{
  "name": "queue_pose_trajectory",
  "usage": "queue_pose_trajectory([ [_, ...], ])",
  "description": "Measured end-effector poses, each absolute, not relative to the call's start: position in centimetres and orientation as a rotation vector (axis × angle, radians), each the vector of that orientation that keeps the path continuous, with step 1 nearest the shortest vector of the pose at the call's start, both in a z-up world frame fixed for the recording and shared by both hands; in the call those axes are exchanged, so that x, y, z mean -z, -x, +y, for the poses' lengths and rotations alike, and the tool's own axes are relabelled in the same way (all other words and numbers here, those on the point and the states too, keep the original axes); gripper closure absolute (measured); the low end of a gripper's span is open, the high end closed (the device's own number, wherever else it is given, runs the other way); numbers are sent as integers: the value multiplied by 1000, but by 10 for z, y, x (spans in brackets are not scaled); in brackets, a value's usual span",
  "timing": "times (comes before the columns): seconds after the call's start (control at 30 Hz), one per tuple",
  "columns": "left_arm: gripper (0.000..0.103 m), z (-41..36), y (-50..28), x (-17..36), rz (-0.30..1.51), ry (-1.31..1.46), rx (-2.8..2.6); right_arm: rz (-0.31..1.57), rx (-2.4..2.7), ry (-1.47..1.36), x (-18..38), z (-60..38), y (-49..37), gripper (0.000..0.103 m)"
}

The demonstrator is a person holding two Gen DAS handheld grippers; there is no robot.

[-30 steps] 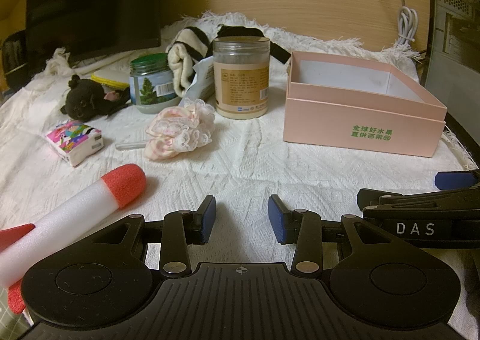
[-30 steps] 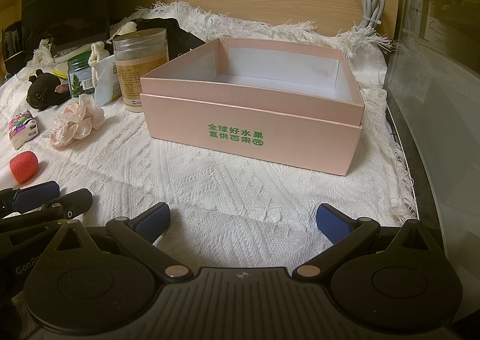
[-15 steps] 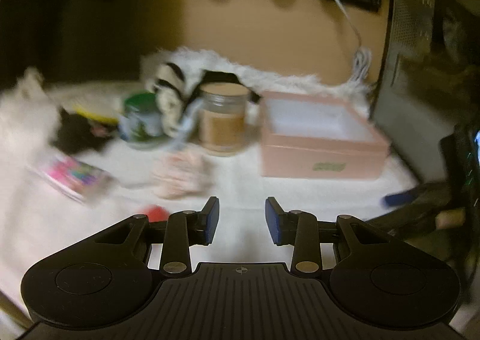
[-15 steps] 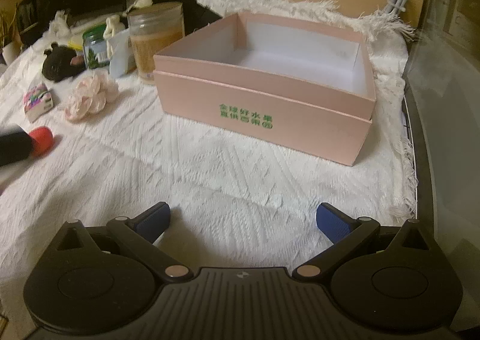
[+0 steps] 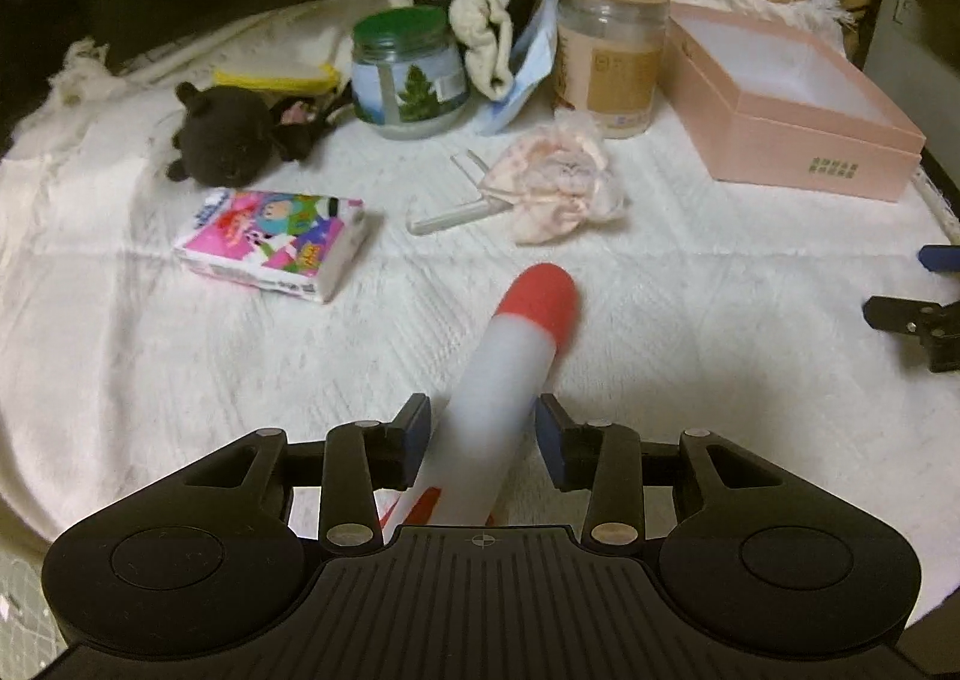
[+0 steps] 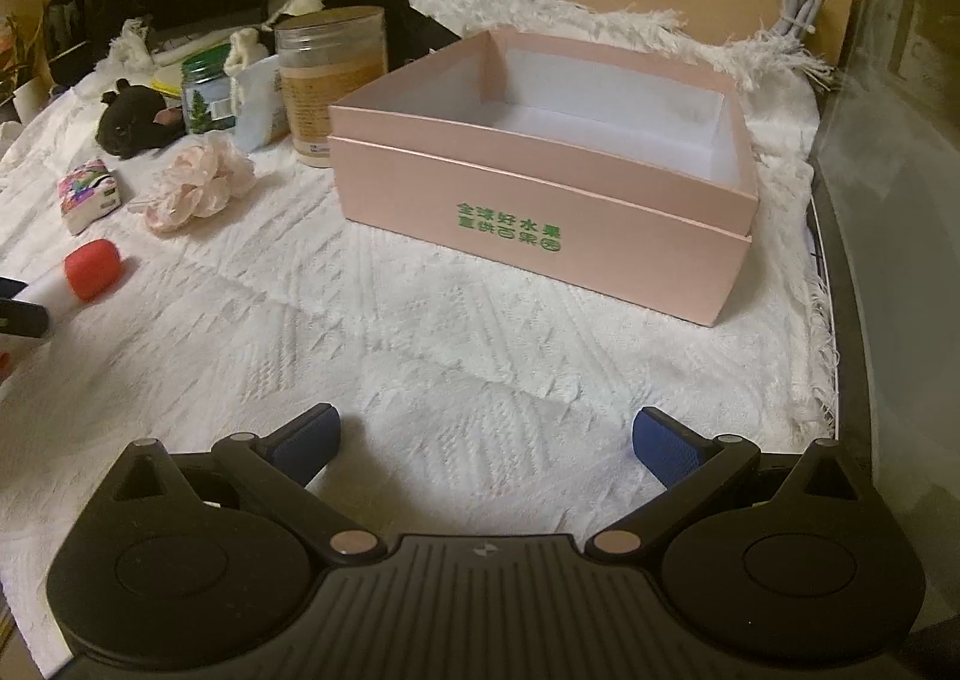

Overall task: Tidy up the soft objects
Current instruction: 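Grasp the white-and-red foam rocket with the left gripper, then carry the foam rocket into the pink box and open the left gripper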

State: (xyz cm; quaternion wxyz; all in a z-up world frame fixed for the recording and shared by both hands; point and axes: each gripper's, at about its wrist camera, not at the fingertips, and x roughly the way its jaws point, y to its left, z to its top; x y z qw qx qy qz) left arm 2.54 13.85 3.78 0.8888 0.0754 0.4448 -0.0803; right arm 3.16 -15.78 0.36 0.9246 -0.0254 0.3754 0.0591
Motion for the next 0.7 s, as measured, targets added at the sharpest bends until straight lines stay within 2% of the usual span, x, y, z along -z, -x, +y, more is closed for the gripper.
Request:
queue_pose_trajectory([
  [0.27,63,153,-20,-28,911,-139,222,742,-142,111,-22,-135,-17,4],
  [0.3,65,157,-18,-29,907,-116,230,727,-158,123,-26,-128,-16,4],
  [0.33,70,161,-15,-29,903,-92,238,718,-171,129,-30,-122,-16,4],
  [0.4,71,173,-13,-32,897,-26,246,689,-204,134,-41,-105,-20,4],
  [0.57,71,213,-16,-55,855,68,237,638,-270,127,-59,-49,-55,4],
  [0.7,71,252,-29,-74,811,120,248,653,-278,107,-58,0,-94,9],
])
